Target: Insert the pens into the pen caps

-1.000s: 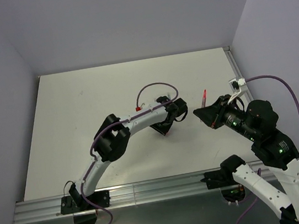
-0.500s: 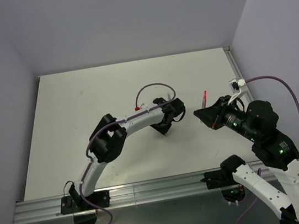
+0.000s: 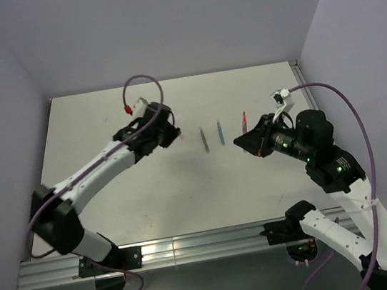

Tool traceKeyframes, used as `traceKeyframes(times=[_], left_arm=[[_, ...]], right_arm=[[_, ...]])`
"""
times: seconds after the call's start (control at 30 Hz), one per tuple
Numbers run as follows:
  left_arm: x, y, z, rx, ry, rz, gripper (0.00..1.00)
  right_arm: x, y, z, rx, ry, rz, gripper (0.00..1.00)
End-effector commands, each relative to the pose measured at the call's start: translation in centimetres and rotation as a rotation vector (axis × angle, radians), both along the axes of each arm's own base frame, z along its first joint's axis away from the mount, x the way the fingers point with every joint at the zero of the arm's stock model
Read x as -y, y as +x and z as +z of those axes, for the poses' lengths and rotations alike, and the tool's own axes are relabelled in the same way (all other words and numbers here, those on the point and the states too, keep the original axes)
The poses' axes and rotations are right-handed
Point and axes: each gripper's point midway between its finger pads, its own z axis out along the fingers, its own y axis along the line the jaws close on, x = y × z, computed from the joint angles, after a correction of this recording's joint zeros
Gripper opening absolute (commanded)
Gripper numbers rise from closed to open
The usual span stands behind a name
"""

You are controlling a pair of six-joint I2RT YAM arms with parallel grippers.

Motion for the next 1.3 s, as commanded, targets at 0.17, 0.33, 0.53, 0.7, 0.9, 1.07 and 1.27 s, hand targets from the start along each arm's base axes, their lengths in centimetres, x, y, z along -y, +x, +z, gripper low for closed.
traceKeyframes(times=[0.17,0.33,0.53,0.7,0.9,1.07,1.27], left_arm=[[0.3,-0.7,18.7,0.709,-0.255,-0.464,0.00],[-0.9,-5.3,22.6,0.938,-0.394,-0.639,0.00],[-1.9,-8.5,24.8,1.075,-0.467,-0.831,0.00],[-2.7,-10.6,25.6,1.173,-0.500,-0.904,0.00],[-2.7,-11.4,25.3,1.176,-0.597,-0.937,0.00],[-3.2,-11.3,25.4,1.191,-0.578,-0.921,0.00],[-3.5,-11.0,25.0,1.177,-0.574,-0.901,0.00]], right_arm=[[-4.6,1.3,4.0,0.121,0.190,0.204,0.00],[-7.1,0.9,4.4,0.134,0.242,0.247,0.00],[-11.9,-1.5,4.5,0.148,0.215,0.361,0.00],[-13.0,-1.6,4.0,0.125,0.233,0.385,0.00],[-15.2,-1.7,4.0,0.120,0.236,0.420,0.00],[-16.5,-2.0,3.2,0.112,0.222,0.429,0.00],[-17.2,-2.2,2.9,0.104,0.220,0.438,0.00]])
